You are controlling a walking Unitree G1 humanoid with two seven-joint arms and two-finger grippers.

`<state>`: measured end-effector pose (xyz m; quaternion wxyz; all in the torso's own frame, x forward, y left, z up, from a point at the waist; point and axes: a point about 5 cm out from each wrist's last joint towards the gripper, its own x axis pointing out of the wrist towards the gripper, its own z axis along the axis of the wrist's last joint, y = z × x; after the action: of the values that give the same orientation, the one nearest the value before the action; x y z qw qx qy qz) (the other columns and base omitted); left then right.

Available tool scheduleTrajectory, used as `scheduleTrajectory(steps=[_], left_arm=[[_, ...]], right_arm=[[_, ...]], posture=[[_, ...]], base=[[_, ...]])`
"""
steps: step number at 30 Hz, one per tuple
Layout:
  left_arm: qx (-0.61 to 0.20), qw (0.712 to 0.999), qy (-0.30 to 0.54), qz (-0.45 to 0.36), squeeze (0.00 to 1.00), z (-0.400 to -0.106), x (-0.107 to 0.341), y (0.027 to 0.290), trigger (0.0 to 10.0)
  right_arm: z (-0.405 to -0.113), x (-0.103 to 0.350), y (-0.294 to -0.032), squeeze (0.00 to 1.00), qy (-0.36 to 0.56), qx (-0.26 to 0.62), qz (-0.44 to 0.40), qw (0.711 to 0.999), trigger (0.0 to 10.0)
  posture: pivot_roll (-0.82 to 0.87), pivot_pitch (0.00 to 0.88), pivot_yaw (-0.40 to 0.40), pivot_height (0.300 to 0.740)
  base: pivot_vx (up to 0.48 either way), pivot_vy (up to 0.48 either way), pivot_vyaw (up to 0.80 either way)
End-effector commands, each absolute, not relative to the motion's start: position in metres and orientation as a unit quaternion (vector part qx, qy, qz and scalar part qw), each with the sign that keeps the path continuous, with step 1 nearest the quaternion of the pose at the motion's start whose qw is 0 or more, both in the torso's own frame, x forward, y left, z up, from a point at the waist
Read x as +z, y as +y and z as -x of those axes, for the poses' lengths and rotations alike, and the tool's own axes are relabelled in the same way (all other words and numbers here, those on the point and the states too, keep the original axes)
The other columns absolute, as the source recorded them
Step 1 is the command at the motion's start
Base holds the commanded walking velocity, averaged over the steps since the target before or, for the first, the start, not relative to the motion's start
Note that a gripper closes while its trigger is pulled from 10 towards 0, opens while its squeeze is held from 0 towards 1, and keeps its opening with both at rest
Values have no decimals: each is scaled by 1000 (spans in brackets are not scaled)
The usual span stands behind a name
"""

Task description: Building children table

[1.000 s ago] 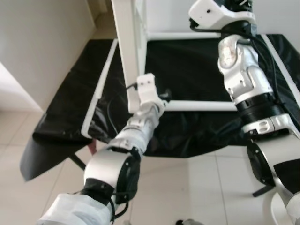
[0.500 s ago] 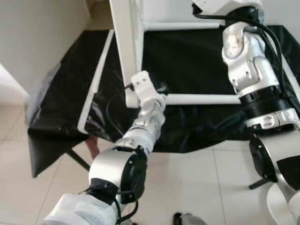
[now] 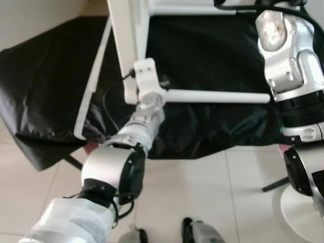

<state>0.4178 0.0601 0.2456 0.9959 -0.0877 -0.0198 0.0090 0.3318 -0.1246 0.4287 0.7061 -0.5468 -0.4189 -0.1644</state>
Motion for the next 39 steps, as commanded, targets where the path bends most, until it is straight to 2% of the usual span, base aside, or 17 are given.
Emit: scheduleTrajectory(steps=[1, 5, 11, 13, 15, 17, 18, 21, 24, 25, 26, 27, 28, 34, 36, 37, 39], left_arm=[[318, 938, -99, 96, 0, -416, 297, 130, 10000], [333, 923, -156, 110, 0, -412, 343, 132, 10000], [288, 913, -270, 108, 0, -398, 403, 109, 10000], [231, 912, -305, 146, 0, -387, 434, 93, 10000], [219, 912, -311, 152, 0, -385, 439, 91, 10000], [183, 911, -338, 151, 0, -379, 454, 82, 10000], [183, 911, -338, 151, 0, -379, 454, 82, 10000], [135, 912, -355, 156, 0, -371, 469, 68, 10000], [113, 916, -354, 150, 0, -369, 470, 61, 10000], [86, 926, -339, 144, 0, -370, 466, 53, 10000], [63, 934, -324, 138, 0, -372, 461, 47, 10000], [43, 936, -319, 139, 0, -373, 455, 43, 10000], [9, 944, -304, 128, 0, -375, 446, 33, 10000], [-113, 949, -265, 126, 0, -376, 420, 6, 10000], [-198, 936, -256, 139, 0, -371, 407, -8, 10000], [-198, 936, -256, 139, 0, -371, 407, -8, 10000], [-317, 912, -213, 149, 0, -363, 396, -29, 10000]], right_arm=[[-323, 442, -159, 0, -407, -222, 497, 734, 0], [-301, 465, -173, 0, -432, -269, 464, 725, 0], [-283, 475, -208, 0, -428, -343, 427, 719, 0], [-284, 447, -240, 0, -368, -391, 409, 738, 0], [-285, 439, -247, 0, -349, -400, 409, 742, 0], [-292, 396, -267, 0, -284, -411, 384, 777, 0], [-292, 396, -267, 0, -284, -411, 384, 777, 0], [-298, 329, -288, 0, -186, -412, 342, 824, 0], [-301, 302, -294, 0, -148, -406, 315, 845, 0], [-306, 280, -295, 0, -127, -391, 285, 866, 0], [-310, 261, -296, 0, -109, -381, 238, 887, 745], [-313, 249, -296, 0, -96, -371, 215, 898, 2392], [-319, 237, -295, 0, -83, -351, 170, 917, 10000], [-332, 225, -285, 0, -83, -288, 80, 951, 10000], [-335, 228, -284, 0, -90, -271, 47, 957, 10000], [-335, 228, -284, 0, -90, -271, 47, 957, 10000], [-335, 231, -284, 0, -101, -263, 25, 959, 10000]], posture=[[-122, 179, 68, 740], [-126, 171, 67, 740], [-127, 157, 65, 740], [-109, 146, 57, 740], [-109, 146, 57, 740], [-79, 136, 54, 740], [-79, 136, 54, 740], [-59, 131, 52, 740], [-55, 128, 58, 740], [-52, 126, 62, 740], [-49, 126, 66, 740], [-47, 124, 67, 740], [-38, 120, 72, 740], [-28, 113, 77, 740], [-22, 111, 77, 740], [-22, 111, 77, 740], [-15, 111, 77, 740]], base=[[0, 0, 0], [0, 0, 0], [0, 0, 0], [0, 0, 0], [0, 0, 0], [0, 0, 0], [0, 0, 0], [0, 0, 0], [0, 0, 0], [0, 0, 0], [0, 0, 0], [0, 0, 0], [0, 0, 0], [0, 0, 0], [0, 0, 0], [0, 0, 0], [0, 0, 0]])
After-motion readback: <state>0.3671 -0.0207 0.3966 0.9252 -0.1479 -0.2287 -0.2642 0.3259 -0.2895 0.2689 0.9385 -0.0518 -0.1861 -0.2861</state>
